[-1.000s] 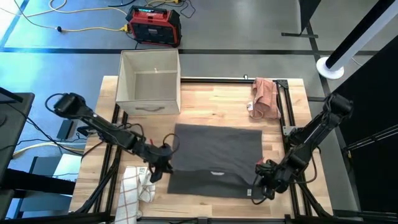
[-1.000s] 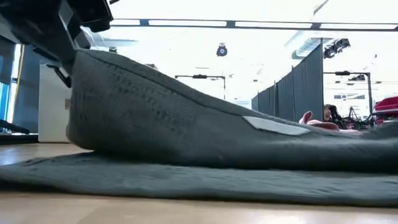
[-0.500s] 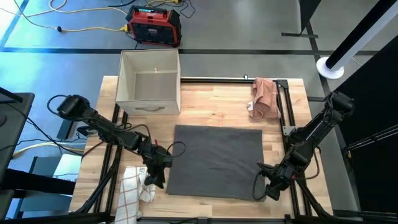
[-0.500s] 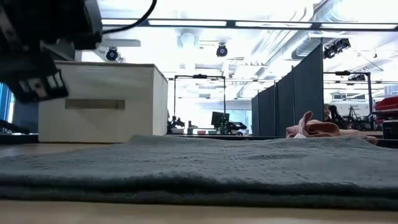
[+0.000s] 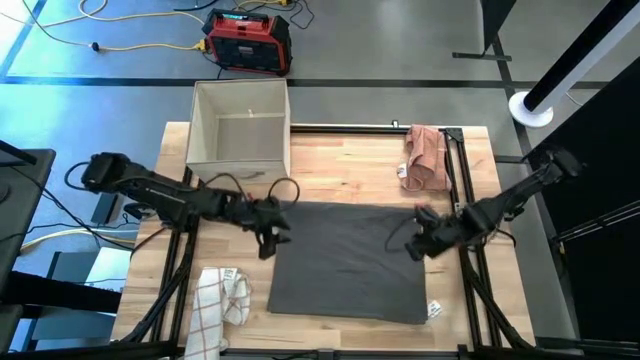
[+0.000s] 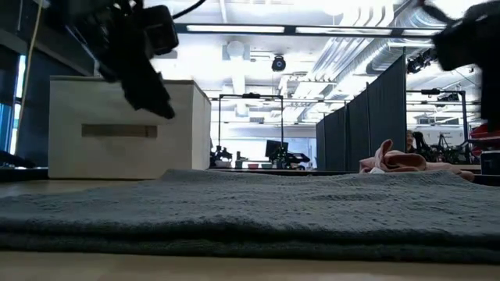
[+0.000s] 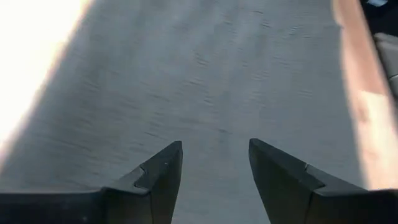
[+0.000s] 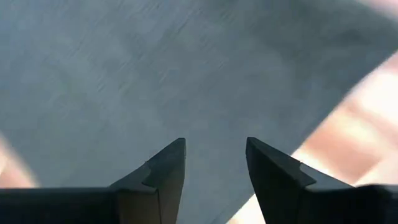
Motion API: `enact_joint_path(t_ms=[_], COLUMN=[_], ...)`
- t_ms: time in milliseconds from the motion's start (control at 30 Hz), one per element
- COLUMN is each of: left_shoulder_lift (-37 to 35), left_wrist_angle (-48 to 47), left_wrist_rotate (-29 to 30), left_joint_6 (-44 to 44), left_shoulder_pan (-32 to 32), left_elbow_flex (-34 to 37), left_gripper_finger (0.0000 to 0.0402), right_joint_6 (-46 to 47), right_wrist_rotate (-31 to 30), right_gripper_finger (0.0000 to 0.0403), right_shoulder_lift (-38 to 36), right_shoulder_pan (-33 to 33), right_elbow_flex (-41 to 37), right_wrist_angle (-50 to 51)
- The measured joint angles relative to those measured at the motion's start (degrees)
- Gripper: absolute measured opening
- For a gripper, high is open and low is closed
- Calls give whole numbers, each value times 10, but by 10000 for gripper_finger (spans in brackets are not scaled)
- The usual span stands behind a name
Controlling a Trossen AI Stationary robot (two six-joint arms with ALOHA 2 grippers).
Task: Fold towel
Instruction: Fold the gray towel
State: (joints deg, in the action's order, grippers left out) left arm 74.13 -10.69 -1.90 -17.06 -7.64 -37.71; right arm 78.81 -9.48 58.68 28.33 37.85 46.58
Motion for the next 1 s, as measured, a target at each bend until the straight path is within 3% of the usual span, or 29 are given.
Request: enact_joint_path(t_ms=[133,267,733,1000], left_shoulder_lift=[-7,-7,83,137], left_wrist_angle=[-17,-46,54,63], left_wrist_rotate=[50,83,79,74], left_joint_6=[111,189,203,150], left_shoulder_pan=[50,98,172,172], left_elbow_flex=[0,0,25,24], left_gripper_finger=[177,177,176,128], right_joint_6=[-64,-101,-107,-88], right_wrist_rotate=[-27,-23,-18,-10], right_gripper_finger=[153,153,153,154], right_shoulder_lift=[-23,-33,-34,-34], right_shoulder_pan=[-77,-115,-122,-156], right_elbow_flex=[0,0,0,53], right_wrist_angle=[40,8,-35,144])
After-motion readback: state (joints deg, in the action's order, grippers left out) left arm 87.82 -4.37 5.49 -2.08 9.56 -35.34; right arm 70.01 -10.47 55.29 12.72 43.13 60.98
